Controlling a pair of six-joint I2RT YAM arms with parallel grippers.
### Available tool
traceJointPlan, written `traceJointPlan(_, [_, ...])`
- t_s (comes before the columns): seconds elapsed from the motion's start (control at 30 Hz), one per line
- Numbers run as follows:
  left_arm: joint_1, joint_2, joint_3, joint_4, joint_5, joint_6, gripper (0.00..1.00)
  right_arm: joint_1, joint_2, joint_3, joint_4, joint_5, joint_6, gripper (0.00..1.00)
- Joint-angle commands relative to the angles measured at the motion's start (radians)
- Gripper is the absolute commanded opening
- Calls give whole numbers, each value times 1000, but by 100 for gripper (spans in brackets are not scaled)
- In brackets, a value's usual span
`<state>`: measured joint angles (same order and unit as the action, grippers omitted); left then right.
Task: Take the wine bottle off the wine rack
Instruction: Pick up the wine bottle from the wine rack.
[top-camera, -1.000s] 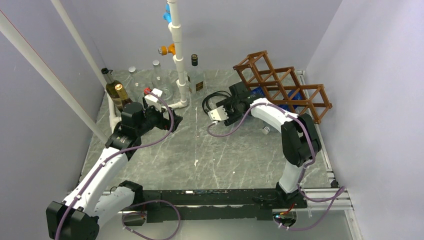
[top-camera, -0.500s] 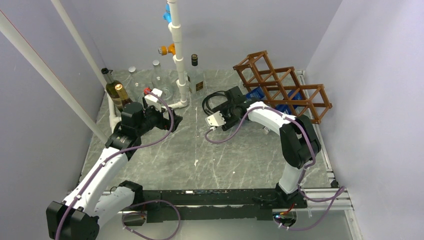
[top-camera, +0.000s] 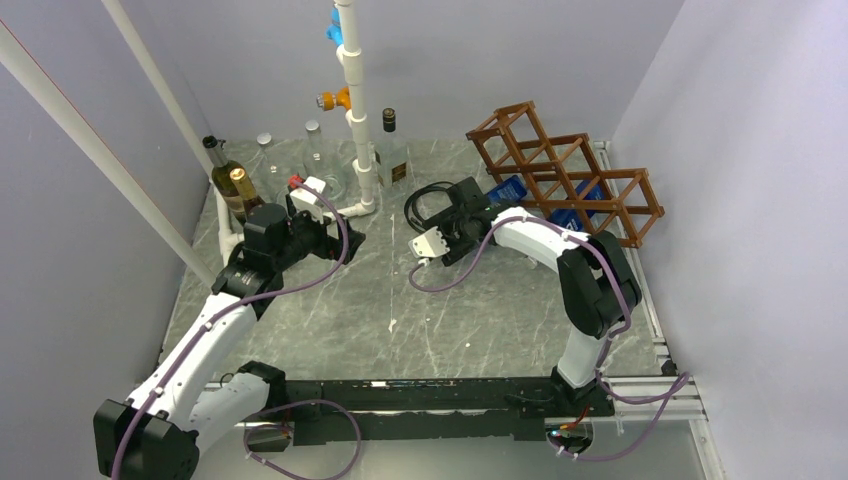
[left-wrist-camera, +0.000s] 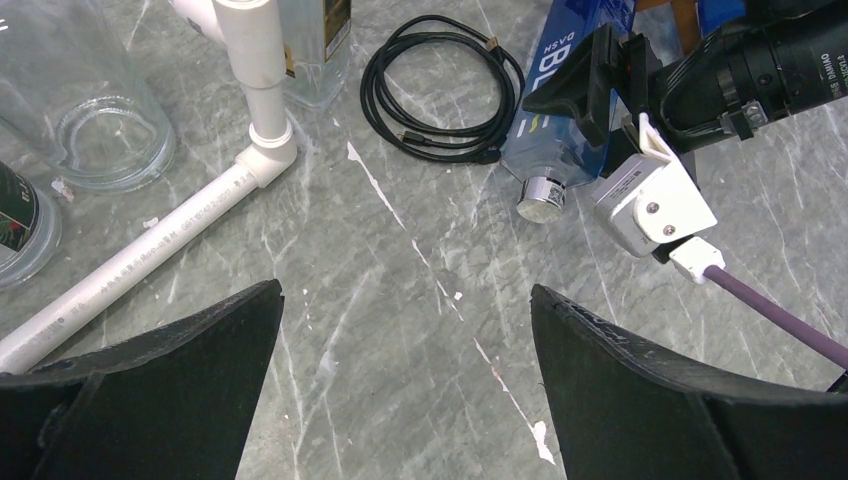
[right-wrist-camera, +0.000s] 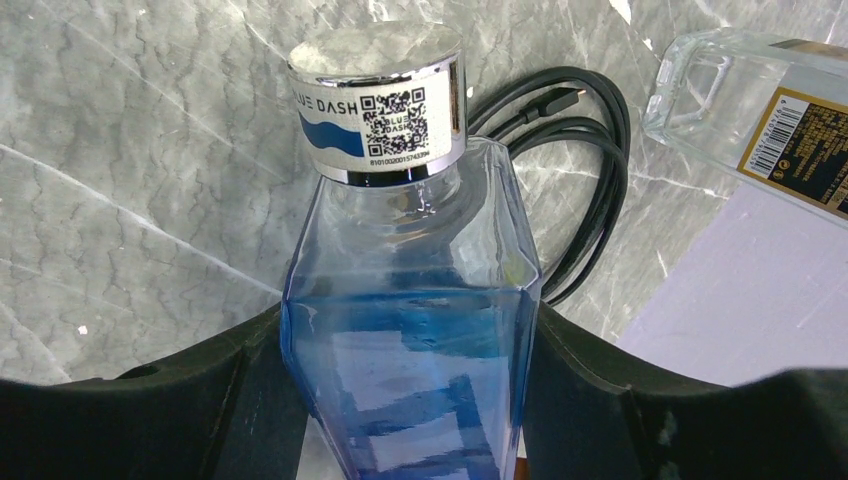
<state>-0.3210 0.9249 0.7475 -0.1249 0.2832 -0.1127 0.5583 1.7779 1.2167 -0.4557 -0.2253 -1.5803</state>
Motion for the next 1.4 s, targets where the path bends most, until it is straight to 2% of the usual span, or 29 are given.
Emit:
traceJointPlan(0.0, [5,-1,41,22,18,15,99,-3,-34,-23,-92,-37,127,0])
traceJointPlan(0.9, [8,0,41,22,20,11,99,38,-50,-47,-105,-83,173,0])
traceJointPlan(1.37, [10,5,42,22,41,16,99,43,-89,-14,-135,-216,244,0])
